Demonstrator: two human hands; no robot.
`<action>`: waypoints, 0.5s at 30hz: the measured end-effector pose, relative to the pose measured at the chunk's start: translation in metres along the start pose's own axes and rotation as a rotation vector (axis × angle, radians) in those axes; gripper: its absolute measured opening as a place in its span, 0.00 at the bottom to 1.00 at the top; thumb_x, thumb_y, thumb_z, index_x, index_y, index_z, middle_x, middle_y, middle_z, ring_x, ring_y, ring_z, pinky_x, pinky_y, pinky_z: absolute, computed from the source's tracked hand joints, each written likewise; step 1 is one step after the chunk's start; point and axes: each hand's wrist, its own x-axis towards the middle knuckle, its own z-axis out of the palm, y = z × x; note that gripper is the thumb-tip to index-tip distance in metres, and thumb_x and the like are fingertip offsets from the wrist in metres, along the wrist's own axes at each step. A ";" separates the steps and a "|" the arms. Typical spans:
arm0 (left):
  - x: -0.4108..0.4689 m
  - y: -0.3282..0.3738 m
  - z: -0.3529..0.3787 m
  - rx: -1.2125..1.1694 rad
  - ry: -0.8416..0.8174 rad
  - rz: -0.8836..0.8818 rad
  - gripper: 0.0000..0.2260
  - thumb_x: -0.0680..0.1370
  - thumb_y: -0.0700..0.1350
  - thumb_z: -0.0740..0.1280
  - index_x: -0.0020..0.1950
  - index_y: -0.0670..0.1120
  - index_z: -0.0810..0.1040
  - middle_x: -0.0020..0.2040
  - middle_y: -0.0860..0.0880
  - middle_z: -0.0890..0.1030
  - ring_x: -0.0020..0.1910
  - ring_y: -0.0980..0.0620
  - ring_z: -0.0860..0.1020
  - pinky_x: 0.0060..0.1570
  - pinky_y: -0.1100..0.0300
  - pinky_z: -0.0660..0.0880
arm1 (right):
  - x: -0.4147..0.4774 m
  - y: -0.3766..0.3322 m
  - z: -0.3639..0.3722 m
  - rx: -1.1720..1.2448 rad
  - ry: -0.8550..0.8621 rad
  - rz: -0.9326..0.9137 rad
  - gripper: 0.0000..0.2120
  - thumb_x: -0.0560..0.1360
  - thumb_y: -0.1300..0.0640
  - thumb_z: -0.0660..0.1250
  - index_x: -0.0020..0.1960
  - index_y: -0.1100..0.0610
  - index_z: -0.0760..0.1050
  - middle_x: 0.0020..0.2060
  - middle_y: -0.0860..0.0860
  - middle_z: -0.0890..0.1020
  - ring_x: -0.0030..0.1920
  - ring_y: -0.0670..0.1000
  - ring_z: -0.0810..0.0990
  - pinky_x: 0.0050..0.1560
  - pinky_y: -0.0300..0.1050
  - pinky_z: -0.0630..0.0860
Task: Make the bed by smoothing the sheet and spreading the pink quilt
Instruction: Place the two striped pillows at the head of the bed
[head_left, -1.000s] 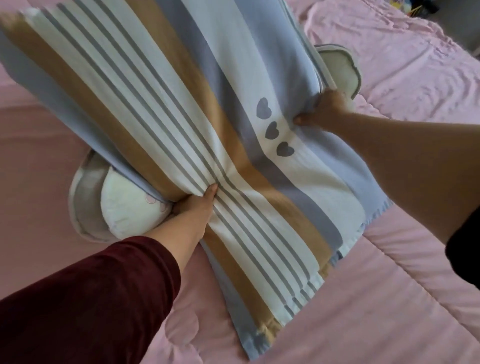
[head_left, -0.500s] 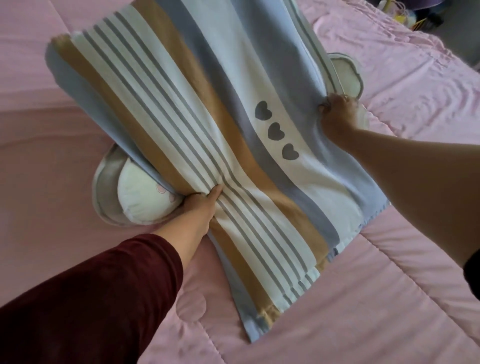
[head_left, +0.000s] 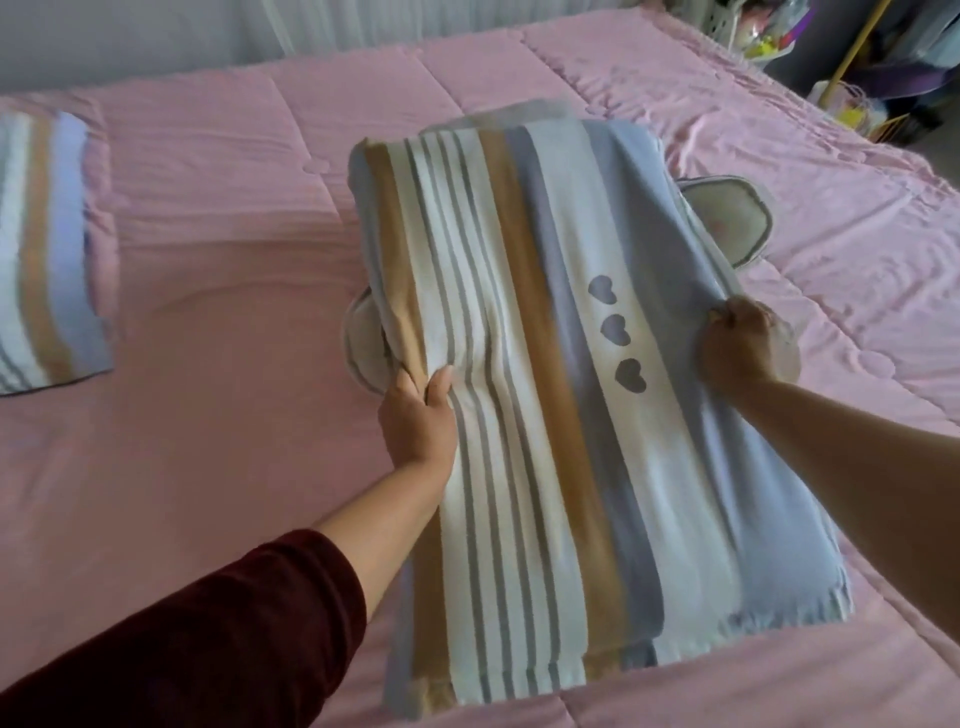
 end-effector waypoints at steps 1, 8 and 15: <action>-0.001 -0.003 -0.014 -0.011 0.017 0.034 0.13 0.79 0.48 0.65 0.46 0.38 0.73 0.44 0.40 0.79 0.48 0.41 0.76 0.38 0.65 0.59 | -0.012 -0.005 -0.001 0.006 -0.002 -0.005 0.14 0.79 0.53 0.55 0.54 0.58 0.77 0.58 0.61 0.78 0.59 0.63 0.74 0.56 0.52 0.71; -0.004 -0.040 -0.129 -0.031 0.143 0.083 0.09 0.79 0.46 0.65 0.45 0.41 0.73 0.39 0.48 0.75 0.39 0.50 0.72 0.37 0.66 0.61 | -0.095 -0.078 -0.012 0.103 -0.027 -0.160 0.11 0.77 0.53 0.58 0.40 0.58 0.71 0.49 0.63 0.79 0.50 0.63 0.76 0.46 0.50 0.68; 0.000 -0.115 -0.284 0.101 0.318 0.036 0.12 0.80 0.47 0.62 0.48 0.38 0.74 0.39 0.48 0.73 0.40 0.50 0.71 0.37 0.64 0.60 | -0.205 -0.185 0.005 0.157 -0.221 -0.380 0.16 0.75 0.49 0.59 0.34 0.58 0.64 0.37 0.55 0.73 0.41 0.58 0.73 0.38 0.46 0.64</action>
